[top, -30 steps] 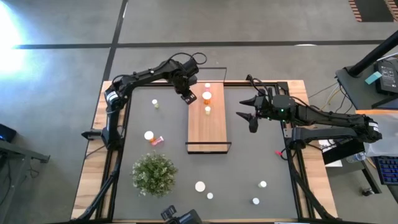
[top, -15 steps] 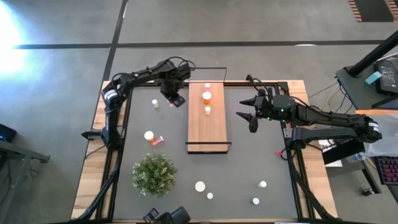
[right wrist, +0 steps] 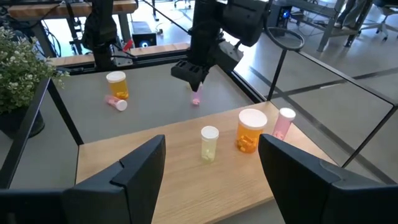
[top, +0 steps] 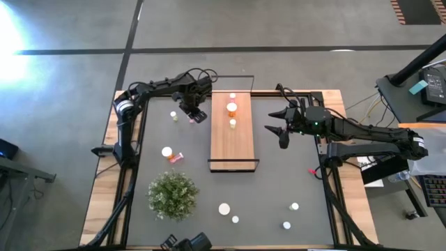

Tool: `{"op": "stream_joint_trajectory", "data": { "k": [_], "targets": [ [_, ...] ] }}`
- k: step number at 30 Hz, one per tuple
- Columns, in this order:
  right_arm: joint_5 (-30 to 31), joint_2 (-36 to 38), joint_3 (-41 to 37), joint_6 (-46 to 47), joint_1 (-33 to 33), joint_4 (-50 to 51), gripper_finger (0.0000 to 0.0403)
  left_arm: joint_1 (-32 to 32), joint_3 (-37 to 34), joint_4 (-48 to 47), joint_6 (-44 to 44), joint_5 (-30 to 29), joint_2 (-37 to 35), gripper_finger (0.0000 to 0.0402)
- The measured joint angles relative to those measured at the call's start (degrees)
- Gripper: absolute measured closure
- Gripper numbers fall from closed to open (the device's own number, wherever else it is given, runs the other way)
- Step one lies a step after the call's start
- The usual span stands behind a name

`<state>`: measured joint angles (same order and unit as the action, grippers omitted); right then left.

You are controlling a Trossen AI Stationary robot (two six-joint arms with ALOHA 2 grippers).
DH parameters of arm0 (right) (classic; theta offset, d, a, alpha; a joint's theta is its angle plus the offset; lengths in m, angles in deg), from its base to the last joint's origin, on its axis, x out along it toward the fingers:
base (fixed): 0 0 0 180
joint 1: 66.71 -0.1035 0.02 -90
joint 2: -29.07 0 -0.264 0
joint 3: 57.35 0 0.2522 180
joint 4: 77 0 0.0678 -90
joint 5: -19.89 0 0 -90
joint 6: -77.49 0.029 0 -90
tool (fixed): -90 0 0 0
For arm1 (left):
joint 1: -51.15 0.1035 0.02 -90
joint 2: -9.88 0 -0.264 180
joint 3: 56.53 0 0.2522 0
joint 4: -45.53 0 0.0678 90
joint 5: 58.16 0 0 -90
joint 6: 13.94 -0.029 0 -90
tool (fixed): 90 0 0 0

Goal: Pick and place medicine bottles onto shelf by color
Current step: Put the top pink pill bottle on the shelf aligned with the other pink pill bottle

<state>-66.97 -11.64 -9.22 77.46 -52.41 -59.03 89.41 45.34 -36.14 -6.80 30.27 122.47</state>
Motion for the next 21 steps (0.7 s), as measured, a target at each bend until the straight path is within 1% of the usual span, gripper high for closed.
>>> {"op": "stream_joint_trajectory", "data": {
  "k": [10, 16, 18, 21],
  "targets": [
    [0.0, 0.0, 0.0, 0.0, 0.0, 0.01, 0.0154, -0.11, -0.71, 1.92, 0.5, 0.53, -0.08, 0.025],
    [0.01, 0.0, 0.0, 0.0, -0.01, 0.0, 0.0154, -0.11, -0.71, 2.23, 1.11, 1.13, -0.65, 0.02],
    [0.0, 0.0, 0.0, 0.0, -0.01, 0.0, 0.0154, -0.3, -0.68, 2.41, -0.21, 1.5, -1.22, 0.0184],
    [0.01, 0.0, 0.0, 0.0, 0.0, 0.02, 0.0154, -0.75, -0.65, 2.8, -2.98, 2.03, -2.2, 0.0172]
  ]
}}
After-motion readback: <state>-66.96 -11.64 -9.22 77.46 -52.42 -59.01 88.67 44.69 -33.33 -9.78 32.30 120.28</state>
